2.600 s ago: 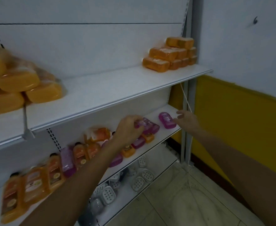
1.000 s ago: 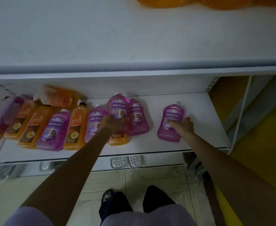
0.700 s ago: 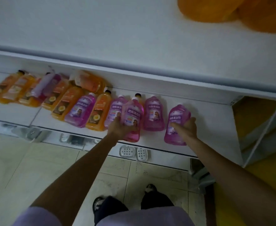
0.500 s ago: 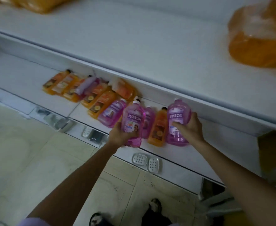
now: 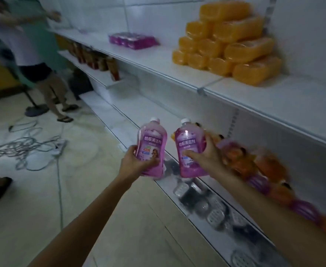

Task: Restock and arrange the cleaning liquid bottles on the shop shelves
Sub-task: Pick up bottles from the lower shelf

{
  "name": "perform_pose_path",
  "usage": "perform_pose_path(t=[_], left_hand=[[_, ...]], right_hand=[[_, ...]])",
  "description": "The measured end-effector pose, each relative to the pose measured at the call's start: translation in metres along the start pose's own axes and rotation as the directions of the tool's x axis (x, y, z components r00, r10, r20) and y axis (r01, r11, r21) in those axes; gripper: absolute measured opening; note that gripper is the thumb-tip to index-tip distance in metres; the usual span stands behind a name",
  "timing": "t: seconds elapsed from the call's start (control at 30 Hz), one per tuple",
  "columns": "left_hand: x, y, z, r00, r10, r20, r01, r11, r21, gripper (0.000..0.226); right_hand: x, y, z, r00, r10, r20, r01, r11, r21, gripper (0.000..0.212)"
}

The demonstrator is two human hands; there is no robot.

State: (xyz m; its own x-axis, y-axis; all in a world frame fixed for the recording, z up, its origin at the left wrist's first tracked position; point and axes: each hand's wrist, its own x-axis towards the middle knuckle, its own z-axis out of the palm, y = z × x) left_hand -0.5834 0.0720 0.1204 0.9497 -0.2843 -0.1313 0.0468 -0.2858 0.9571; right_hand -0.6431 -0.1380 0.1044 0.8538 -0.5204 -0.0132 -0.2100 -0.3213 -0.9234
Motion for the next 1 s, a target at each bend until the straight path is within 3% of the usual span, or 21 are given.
perform_pose_path(t=[0.17, 0.4, 0.53, 0.67, 0.8, 1.0], left_hand=[[0.039, 0.016, -0.102, 0.988, 0.052, -0.143, -0.065, 0.994, -0.085, 0.064], [0.113, 0.049, -0.174, 0.971, 0.106, -0.213, -0.160, 0.954, -0.252, 0.063], [0.186, 0.078, -0.198, 0.956, 0.175, -0.237, -0.234, 0.939, -0.252, 0.059], [0.266, 0.111, -0.219, 0.951, 0.210, -0.228, -0.268, 0.927, -0.263, 0.054], [0.340, 0.139, -0.245, 0.940, 0.270, -0.209, -0.306, 0.938, -0.163, 0.061], [0.441, 0.156, -0.280, 0.936, 0.298, -0.189, -0.328, 0.932, -0.156, 0.069]], right_hand=[[0.044, -0.084, 0.079, 0.990, -0.140, 0.017, 0.140, 0.990, 0.030, 0.060], [0.120, -0.177, 0.137, 0.949, -0.314, 0.038, 0.310, 0.947, 0.089, 0.063], [0.186, -0.221, 0.157, 0.920, -0.391, 0.000, 0.390, 0.917, 0.085, 0.064], [0.261, -0.263, 0.176, 0.889, -0.454, -0.058, 0.458, 0.883, 0.107, 0.077], [0.338, -0.299, 0.196, 0.841, -0.535, -0.080, 0.541, 0.838, 0.078, 0.084], [0.424, -0.331, 0.231, 0.820, -0.557, -0.128, 0.567, 0.822, 0.052, 0.085]])
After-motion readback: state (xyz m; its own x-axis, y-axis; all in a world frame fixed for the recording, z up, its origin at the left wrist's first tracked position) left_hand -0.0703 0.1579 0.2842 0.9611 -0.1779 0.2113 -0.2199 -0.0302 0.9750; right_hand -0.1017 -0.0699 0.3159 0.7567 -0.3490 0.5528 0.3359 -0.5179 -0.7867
